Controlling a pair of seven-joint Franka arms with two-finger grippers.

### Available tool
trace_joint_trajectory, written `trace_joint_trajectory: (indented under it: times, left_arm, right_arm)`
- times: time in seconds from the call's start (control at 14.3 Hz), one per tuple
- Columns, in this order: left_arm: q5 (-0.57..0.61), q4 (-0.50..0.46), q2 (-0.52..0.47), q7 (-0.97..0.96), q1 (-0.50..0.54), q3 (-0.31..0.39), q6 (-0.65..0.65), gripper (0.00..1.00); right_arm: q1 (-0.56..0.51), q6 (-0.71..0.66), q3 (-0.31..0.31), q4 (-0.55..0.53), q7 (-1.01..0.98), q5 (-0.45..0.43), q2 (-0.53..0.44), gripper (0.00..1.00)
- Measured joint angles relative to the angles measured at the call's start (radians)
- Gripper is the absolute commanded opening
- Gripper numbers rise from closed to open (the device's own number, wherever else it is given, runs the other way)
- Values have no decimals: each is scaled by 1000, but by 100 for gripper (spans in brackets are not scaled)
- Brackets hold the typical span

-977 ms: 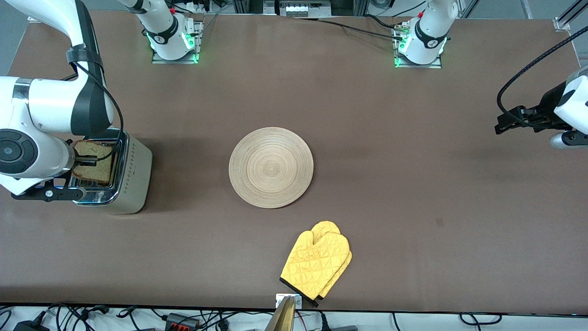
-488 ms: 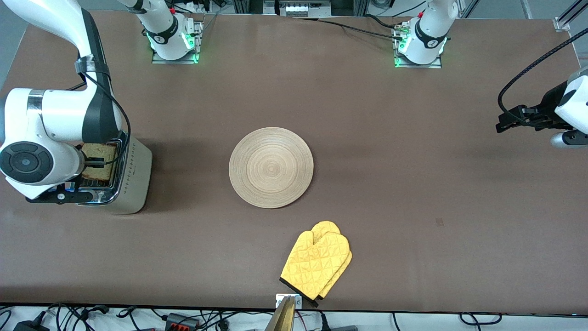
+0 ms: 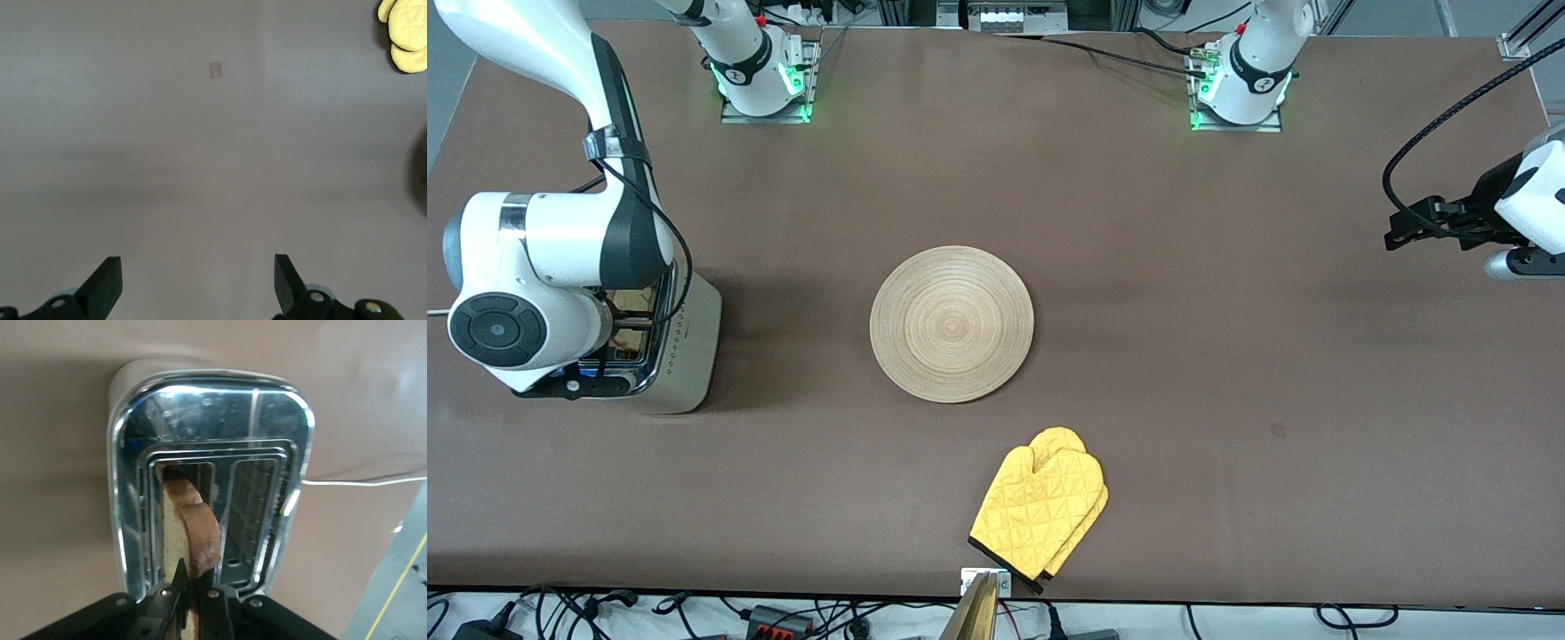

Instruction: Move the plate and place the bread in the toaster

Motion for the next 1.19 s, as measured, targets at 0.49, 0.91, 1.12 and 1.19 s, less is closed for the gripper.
trace_joint_trajectory:
  times: [0.49,0.91,1.12,1.19]
  left_arm:
    - [0,2,-2,0,-2,-11,-11,100]
    - [0,2,-5,0,-2,-12,-22,100]
    - [0,2,-5,-1,-2,-12,-29,100]
    - [0,2,-5,-3,-2,-13,-31,100]
  right_arm:
    - [-15,8,-4,23,2,35,-56,100]
    - [-53,8,-8,67,-1,165,-170,100]
    - [-68,4,-8,109,-3,182,-175,100]
    - [-71,-1,-8,115,-8,190,-179,100]
